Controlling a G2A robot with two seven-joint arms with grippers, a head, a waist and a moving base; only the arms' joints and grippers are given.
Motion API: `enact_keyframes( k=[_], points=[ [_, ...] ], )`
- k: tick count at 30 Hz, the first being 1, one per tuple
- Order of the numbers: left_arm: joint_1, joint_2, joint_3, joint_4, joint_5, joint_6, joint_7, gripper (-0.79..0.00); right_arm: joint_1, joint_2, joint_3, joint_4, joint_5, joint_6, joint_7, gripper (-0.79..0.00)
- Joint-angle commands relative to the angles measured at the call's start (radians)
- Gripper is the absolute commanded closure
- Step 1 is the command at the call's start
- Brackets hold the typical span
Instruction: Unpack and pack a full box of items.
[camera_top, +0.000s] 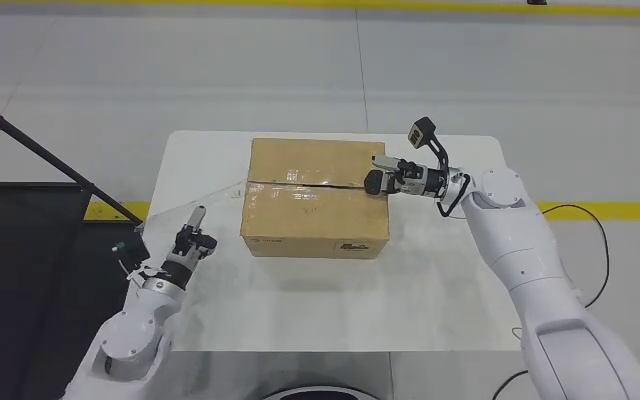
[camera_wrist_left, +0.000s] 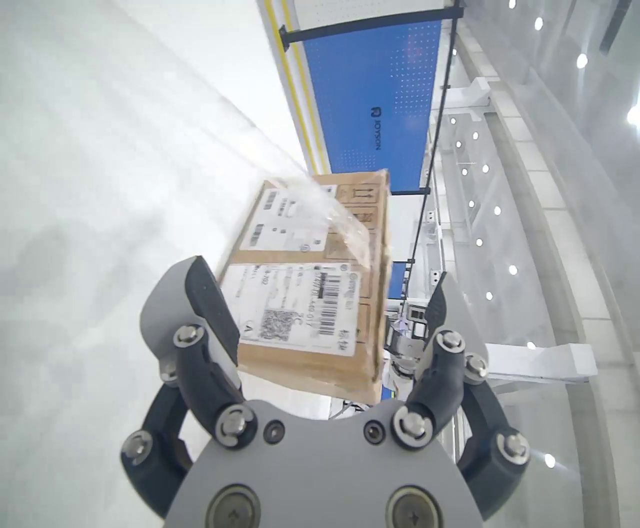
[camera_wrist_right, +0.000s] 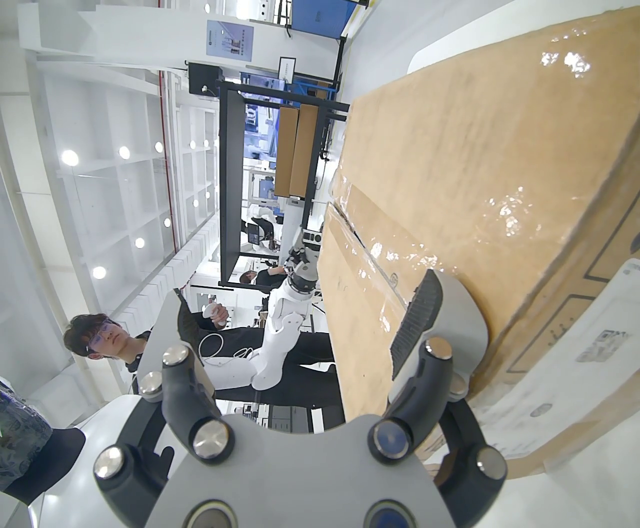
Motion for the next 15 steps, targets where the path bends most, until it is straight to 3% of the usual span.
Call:
enact_keyframes(
  k=[1,9,15],
  points=[
    [-0.051,-0.004,0.021,0.059,-0.006,0.011,0.025,-0.785,0.0,0.0,0.0,0.0,0.0,0.0,0.0,-0.785],
    [-0.263,-0.033,0.067,0.291,-0.209,-0.014,0.103,-0.785,0.0,0.0,0.0,0.0,0.0,0.0,0.0,-0.785],
    [-0.338,-0.042,0.077,0.352,-0.205,-0.08,0.135,-0.785,0.0,0.0,0.0,0.0,0.0,0.0,0.0,-0.785]
  ],
)
